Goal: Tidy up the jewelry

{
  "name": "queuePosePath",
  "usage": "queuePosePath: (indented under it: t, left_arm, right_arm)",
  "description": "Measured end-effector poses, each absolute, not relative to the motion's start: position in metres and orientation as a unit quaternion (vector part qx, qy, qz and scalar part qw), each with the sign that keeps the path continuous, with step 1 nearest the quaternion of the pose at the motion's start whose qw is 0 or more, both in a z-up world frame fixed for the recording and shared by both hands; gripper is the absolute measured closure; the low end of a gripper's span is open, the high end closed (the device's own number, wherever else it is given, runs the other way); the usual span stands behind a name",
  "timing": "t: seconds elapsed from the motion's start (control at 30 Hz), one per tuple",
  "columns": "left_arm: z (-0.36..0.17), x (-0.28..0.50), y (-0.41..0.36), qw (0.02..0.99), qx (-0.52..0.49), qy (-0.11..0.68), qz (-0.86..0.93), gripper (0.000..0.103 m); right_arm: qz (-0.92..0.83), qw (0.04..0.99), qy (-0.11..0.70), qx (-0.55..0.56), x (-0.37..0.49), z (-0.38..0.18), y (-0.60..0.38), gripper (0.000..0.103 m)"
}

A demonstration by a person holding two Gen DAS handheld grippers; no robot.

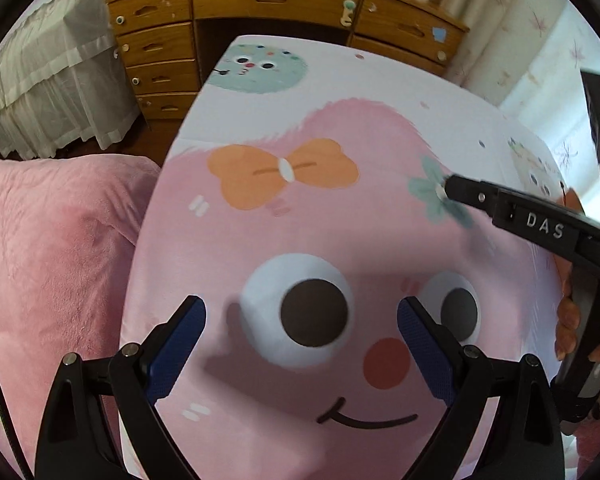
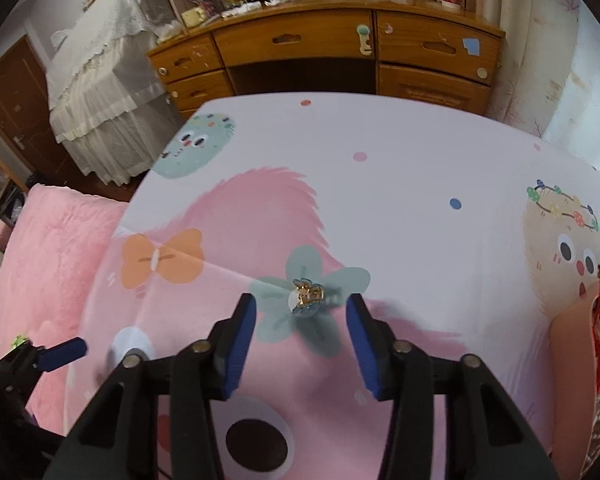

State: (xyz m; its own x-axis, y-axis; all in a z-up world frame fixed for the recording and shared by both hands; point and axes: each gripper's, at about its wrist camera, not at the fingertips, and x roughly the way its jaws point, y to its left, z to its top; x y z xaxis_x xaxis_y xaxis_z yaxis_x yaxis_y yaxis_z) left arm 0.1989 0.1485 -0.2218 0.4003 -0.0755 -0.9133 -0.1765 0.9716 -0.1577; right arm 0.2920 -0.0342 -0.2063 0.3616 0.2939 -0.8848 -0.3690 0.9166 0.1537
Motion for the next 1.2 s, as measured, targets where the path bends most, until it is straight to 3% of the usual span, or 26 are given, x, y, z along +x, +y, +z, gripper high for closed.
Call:
queuePosePath:
  t: [0.27,0.5,0.8,1.2]
  left_arm:
    - [-0.227,0.203,0.166,0.819,-0.164,0.549,0.019,0.007]
    - [-0.222,0.201,0.161,0.826,-0.146,0.544,0.013,0.007]
    - [-0.197,0.195,0.138,0.833,-0.120,0.539,0.008,0.007]
    - [-0.133,0.145,0.071,0.855,-0.070,0.512,0.044,0.007]
  right_arm:
    - [0.193,0.823,0.534,-0.036,0.296,-0.209,-0.030,0.074]
    - [0.195,0.820,0.537,-0.029,0.297,-0.208,-0.030,0.089]
    - [0.216,0.821,0.528,-0.010,0.287,-0.189,-0.037,0.089]
    - [0.238,0.839,0.489,0.031,0.253,-0.122,-0.114,0.089]
